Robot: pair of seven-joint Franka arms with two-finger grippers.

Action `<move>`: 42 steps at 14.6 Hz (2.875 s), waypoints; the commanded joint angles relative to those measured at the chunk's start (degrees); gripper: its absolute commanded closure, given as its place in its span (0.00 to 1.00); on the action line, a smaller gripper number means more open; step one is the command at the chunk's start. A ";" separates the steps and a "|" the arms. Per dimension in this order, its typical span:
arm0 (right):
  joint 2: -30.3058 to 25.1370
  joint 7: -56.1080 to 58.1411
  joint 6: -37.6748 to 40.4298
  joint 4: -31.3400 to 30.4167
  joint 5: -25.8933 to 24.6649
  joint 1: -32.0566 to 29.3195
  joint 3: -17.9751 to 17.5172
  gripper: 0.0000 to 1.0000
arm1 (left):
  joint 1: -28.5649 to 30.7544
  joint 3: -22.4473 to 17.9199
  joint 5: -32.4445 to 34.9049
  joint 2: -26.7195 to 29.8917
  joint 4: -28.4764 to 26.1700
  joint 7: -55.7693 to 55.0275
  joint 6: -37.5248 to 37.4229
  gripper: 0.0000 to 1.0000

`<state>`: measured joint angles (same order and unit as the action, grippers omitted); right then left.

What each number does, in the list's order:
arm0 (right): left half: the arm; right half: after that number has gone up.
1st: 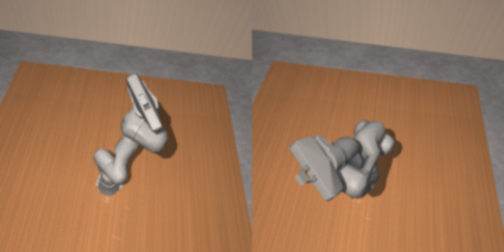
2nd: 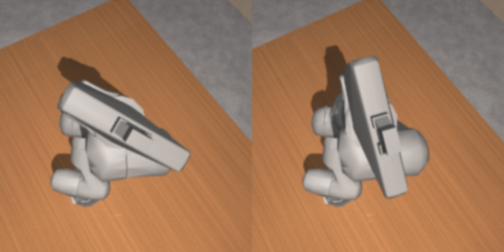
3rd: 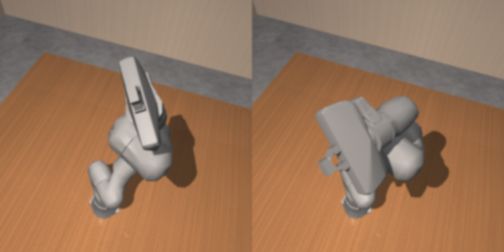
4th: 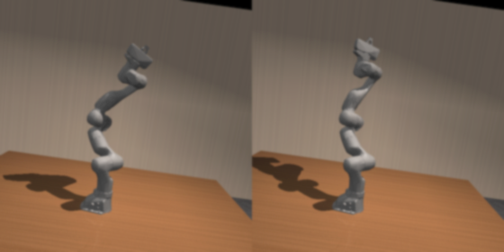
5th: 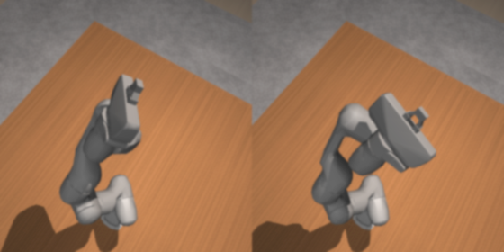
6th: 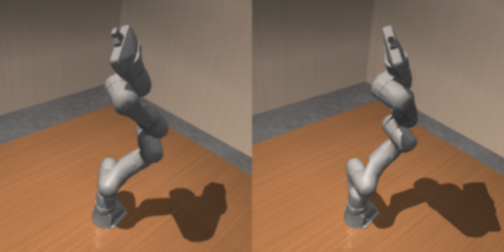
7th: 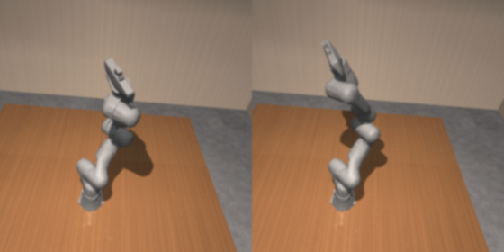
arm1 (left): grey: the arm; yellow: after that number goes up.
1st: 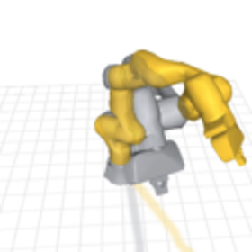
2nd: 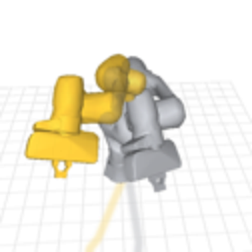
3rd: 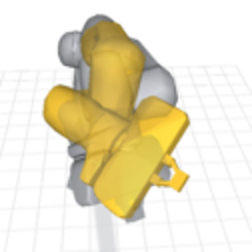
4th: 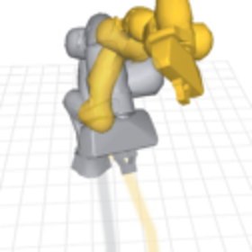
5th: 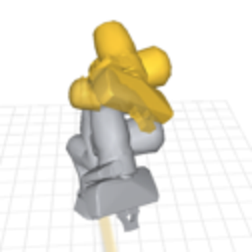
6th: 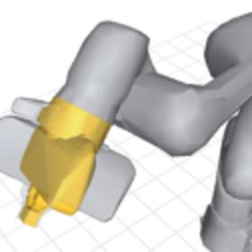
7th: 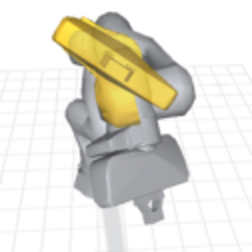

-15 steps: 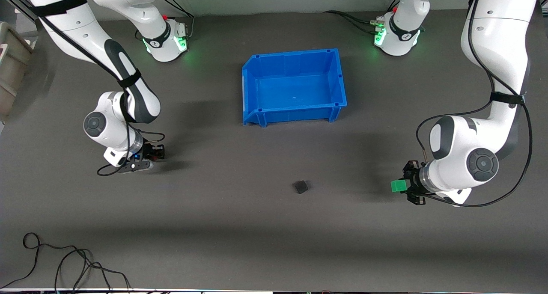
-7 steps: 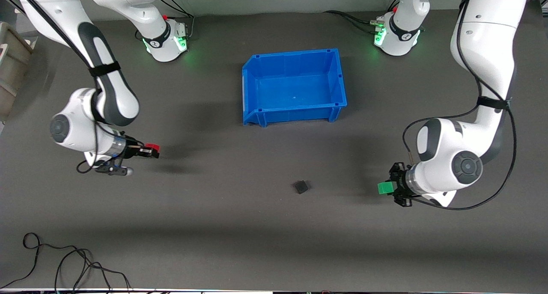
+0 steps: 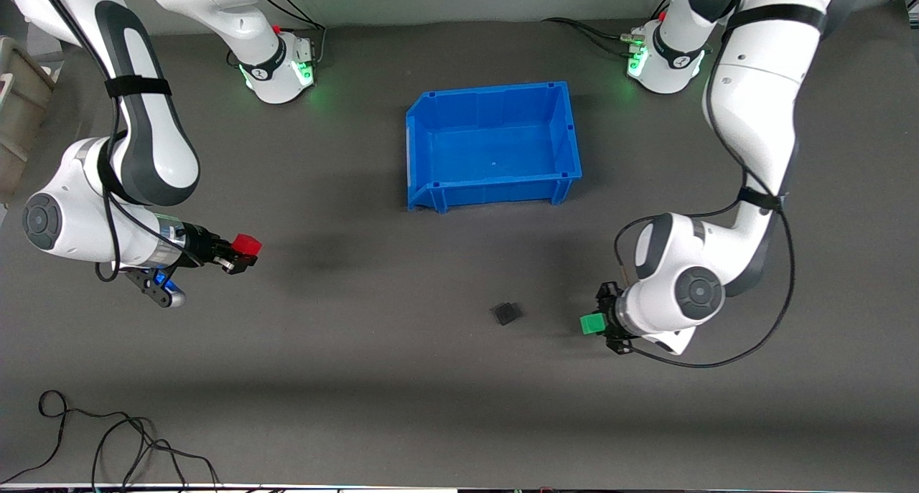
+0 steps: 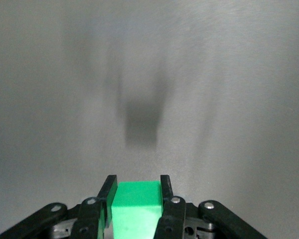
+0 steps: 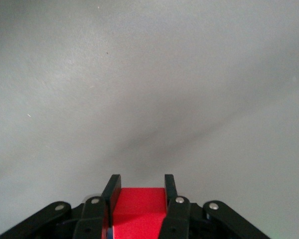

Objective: Attach green and red cubes to black cube
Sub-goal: 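Carry the red cube and the green cube toward the black cube, then lower the red cube and the green cube beside the black cube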

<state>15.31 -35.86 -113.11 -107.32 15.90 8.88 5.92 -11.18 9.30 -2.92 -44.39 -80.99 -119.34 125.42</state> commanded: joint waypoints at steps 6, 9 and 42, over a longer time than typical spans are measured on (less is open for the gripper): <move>7.44 -40.57 1.40 12.38 1.06 13.95 0.05 1.00 | -5.85 -0.78 -0.78 -2.36 1.37 -21.18 -1.41 1.00; 12.45 -51.91 0.96 18.79 1.23 17.56 0.05 1.00 | -9.03 -0.87 -0.34 -3.86 1.45 -25.59 -0.62 1.00; 33.99 -87.01 -11.43 34.99 -4.30 29.44 0.32 1.00 | -17.74 1.06 13.12 -6.32 3.30 -17.37 9.23 1.00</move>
<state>47.37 -119.76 -124.73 -74.60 13.93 37.98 5.51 -29.69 9.54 10.85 -50.25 -78.90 -142.87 134.58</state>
